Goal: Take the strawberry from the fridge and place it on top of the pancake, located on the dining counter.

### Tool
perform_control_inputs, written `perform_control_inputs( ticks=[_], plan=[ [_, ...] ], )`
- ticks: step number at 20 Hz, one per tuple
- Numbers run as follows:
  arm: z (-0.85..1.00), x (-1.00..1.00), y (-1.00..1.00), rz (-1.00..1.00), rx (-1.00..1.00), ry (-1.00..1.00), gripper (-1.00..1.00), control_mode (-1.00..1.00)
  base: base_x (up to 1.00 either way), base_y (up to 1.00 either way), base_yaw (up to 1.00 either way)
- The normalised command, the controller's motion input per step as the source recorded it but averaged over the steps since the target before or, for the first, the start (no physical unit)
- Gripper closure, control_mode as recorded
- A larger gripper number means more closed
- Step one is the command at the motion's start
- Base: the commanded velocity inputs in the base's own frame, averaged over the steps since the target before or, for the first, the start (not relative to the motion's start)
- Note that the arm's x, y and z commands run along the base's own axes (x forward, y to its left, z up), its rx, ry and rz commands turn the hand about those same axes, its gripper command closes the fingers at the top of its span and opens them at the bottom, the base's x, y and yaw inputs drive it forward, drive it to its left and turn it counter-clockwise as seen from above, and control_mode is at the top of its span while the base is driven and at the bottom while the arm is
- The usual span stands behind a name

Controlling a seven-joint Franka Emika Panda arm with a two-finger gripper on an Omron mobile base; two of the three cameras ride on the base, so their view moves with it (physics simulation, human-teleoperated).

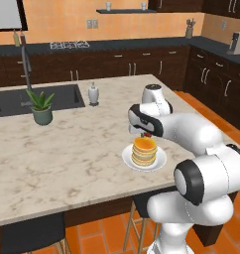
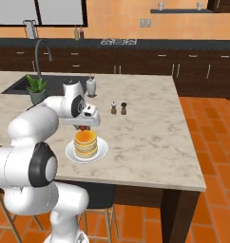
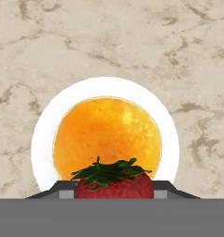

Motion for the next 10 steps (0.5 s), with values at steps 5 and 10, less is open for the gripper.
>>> perform_control_inputs(
  ticks=[5, 10],
  plan=[
    [-0.45, 0.00, 0.01, 0.00, 0.00, 0.00, 1.00, -1.00, 0.00, 0.00, 0.00],
    [-0.38, 0.00, 0.00, 0.00, 0.00, 0.00, 1.00, -1.00, 0.00, 0.00, 0.00]
  ],
)
